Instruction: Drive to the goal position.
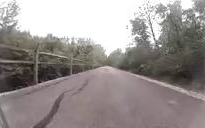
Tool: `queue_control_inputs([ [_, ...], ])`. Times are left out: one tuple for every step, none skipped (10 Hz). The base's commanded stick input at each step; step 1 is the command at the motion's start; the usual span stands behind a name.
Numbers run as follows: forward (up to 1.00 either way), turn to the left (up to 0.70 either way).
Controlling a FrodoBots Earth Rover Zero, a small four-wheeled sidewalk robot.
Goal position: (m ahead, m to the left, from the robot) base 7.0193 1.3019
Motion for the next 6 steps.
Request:
queue_control_inputs([
  [0.70, 0.00],
  [0.70, 0.00],
  [0.70, 0.00],
  [0.70, 0.00],
  [0.70, 0.00],
  [0.70, 0.00],
])
